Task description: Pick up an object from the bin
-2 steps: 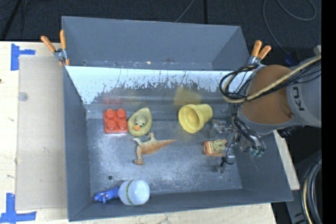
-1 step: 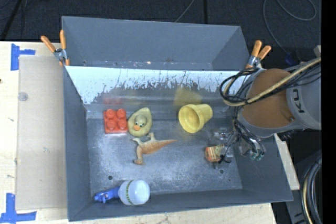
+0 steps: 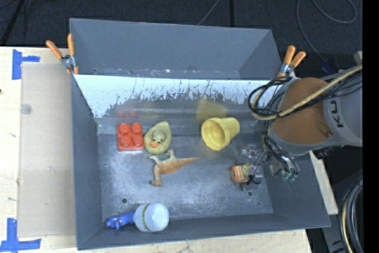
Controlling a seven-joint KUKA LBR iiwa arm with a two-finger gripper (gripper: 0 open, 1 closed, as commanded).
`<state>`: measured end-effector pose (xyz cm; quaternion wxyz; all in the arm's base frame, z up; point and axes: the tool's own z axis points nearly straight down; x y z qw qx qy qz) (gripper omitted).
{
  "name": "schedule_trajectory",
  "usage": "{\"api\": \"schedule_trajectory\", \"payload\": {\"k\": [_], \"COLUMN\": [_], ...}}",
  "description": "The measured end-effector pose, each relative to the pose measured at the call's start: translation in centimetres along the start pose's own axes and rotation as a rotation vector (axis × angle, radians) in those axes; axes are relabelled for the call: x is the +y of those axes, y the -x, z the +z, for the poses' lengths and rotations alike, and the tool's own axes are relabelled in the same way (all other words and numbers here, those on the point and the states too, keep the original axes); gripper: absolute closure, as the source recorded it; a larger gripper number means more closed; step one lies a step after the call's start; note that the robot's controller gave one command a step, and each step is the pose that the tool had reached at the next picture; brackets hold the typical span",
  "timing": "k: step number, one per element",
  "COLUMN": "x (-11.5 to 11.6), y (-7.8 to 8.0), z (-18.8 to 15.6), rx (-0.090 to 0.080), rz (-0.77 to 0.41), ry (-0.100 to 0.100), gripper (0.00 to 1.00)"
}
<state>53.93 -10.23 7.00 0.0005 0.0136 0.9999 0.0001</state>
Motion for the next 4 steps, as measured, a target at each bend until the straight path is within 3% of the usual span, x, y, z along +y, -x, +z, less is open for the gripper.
{"api": "schedule_trajectory", "payload": {"k": [1,2,3,4], "x": [-0.6,-0.6,0.3,-0.2], "y": [-0.9,-0.9,-1.3,-1.9], "z": [-8.3,-8.3,-12.8,-19.0], "rx": [0.000,0.001,0.008,0.005], "rz": [0.011,0.011,0.039,0.053], "ry": [0.000,0.000,0.002,0.002], "gripper": [1.00,1.00,1.00,1.00]}}
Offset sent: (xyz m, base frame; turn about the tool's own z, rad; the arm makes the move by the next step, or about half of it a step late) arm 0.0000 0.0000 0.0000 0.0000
